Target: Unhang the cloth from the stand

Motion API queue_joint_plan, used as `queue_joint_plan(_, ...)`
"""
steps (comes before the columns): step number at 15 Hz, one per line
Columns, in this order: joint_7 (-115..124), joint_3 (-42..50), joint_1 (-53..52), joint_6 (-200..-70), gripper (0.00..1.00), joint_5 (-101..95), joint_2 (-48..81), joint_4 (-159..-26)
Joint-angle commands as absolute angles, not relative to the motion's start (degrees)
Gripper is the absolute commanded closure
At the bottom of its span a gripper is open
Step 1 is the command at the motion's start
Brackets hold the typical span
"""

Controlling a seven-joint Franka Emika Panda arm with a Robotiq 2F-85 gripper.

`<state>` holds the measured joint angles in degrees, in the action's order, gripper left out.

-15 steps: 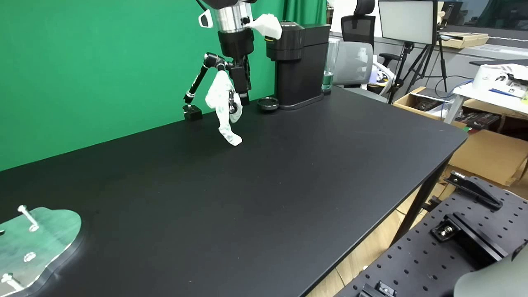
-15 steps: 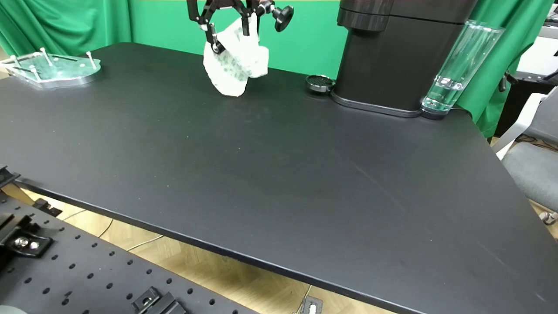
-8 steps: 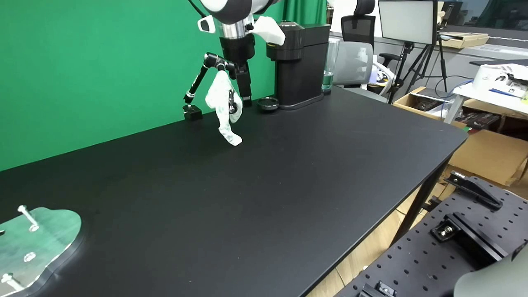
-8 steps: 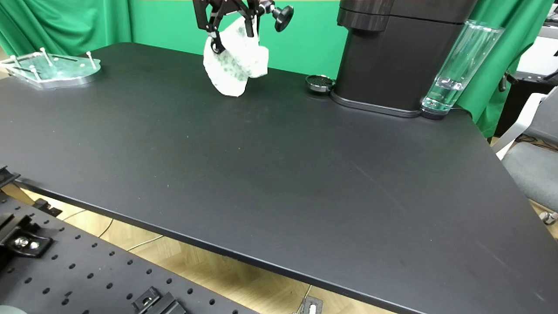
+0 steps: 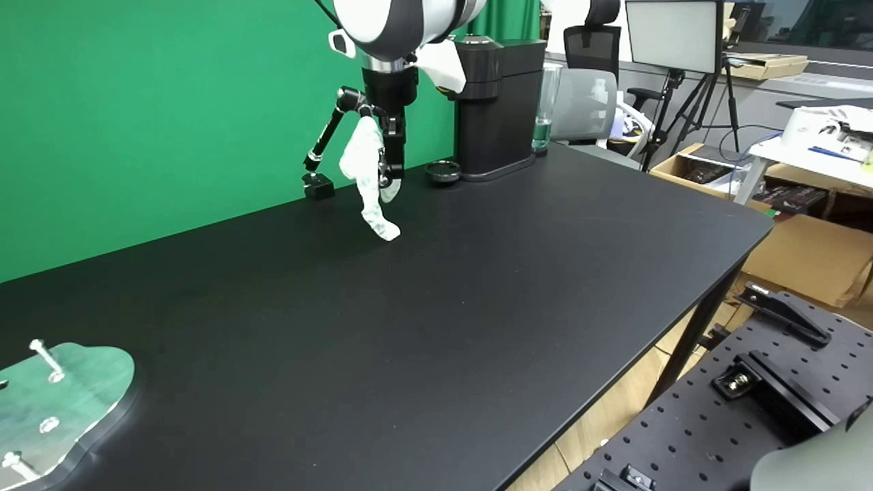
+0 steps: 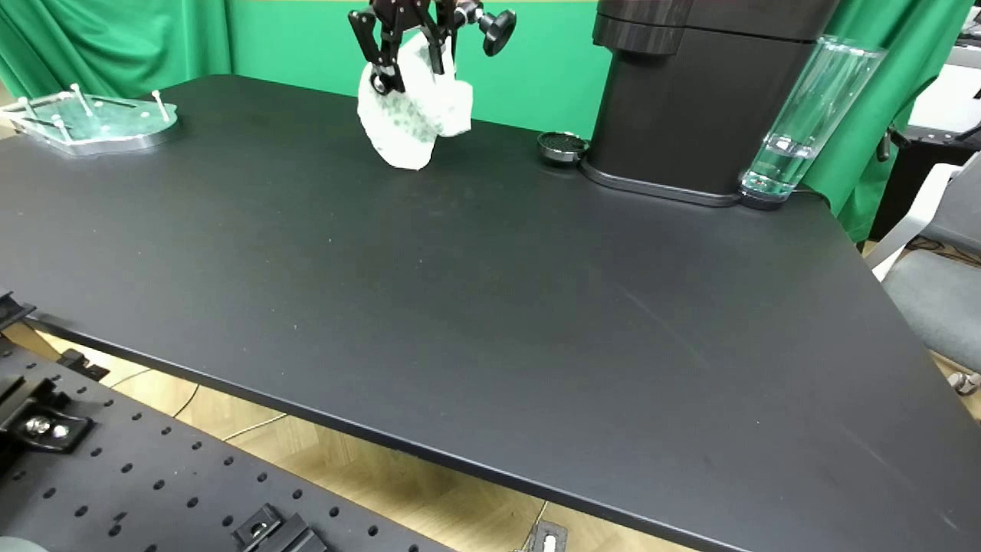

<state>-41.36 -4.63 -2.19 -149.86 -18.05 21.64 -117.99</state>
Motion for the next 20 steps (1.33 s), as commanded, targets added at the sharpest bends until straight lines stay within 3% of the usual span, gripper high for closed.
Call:
queue_joint_plan(1, -38.7, -4.5, -2.0, -152.1, 0.61, -18.2, 21.6, -118.7)
queue_joint_plan(7, -37.9, -4.4, -1.7, -153.8, 0.99, -18.2, 21.6, -119.5)
queue_joint_plan(16, -33.9, -5.1, -0.1, -150.4, 0.99, -11.9, 19.3, -119.5)
queue_joint_plan(17, -33.2, -4.9, -0.3, -149.3, 0.70, -11.7, 18.6, -119.4)
queue_joint_plan(18, -32.2, -4.6, -0.7, -148.4, 0.69, -11.6, 17.8, -119.3)
queue_joint_plan(20, -30.5, -4.5, -1.2, -145.6, 0.57, -11.9, 16.1, -119.0)
